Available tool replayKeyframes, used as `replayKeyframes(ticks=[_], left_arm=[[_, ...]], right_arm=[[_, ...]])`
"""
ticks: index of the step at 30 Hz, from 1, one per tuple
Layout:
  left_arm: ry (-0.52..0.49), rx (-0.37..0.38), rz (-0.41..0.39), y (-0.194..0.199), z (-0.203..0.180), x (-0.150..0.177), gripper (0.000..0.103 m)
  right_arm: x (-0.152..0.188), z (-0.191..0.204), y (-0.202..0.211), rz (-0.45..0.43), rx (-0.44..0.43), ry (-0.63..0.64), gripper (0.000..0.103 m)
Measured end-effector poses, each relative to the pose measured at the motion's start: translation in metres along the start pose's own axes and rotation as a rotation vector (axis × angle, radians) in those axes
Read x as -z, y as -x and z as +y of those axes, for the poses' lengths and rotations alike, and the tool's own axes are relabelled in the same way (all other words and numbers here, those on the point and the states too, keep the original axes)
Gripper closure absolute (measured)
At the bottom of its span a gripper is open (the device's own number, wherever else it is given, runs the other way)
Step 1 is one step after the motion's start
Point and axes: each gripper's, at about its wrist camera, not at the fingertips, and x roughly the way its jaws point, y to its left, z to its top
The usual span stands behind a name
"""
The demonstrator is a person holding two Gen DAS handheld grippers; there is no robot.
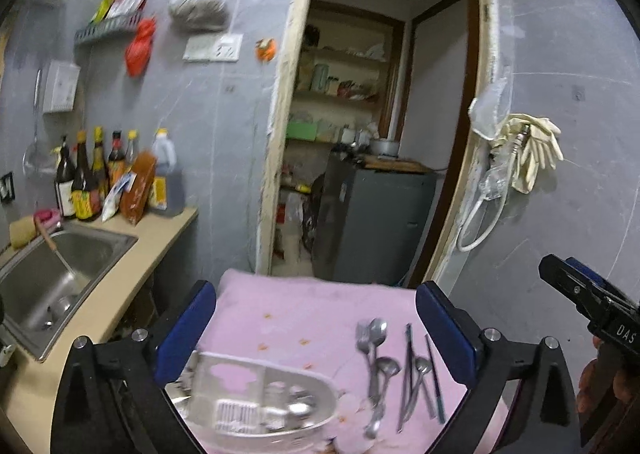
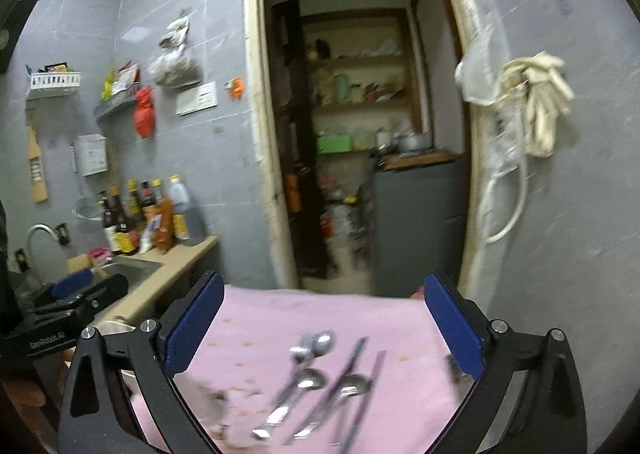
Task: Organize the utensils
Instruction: 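Move both tools back over the remaining utensils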
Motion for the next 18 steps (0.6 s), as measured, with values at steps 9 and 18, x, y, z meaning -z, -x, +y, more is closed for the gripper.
replayKeyframes(ticks=[9,18], left_arm=[[-0.051,0.042,-0.010,-0.023,-0.072,0.014,0.001],[-0.087,0.029,0.025,-0.062,-0.111,0.030,0.001]], right_arm=[[0.008,-0.058,-0.006,0.004,0.068,0.013,0.004],[0.037,-0.098,-0.039,0.076,0.076,-0.011,0.004]])
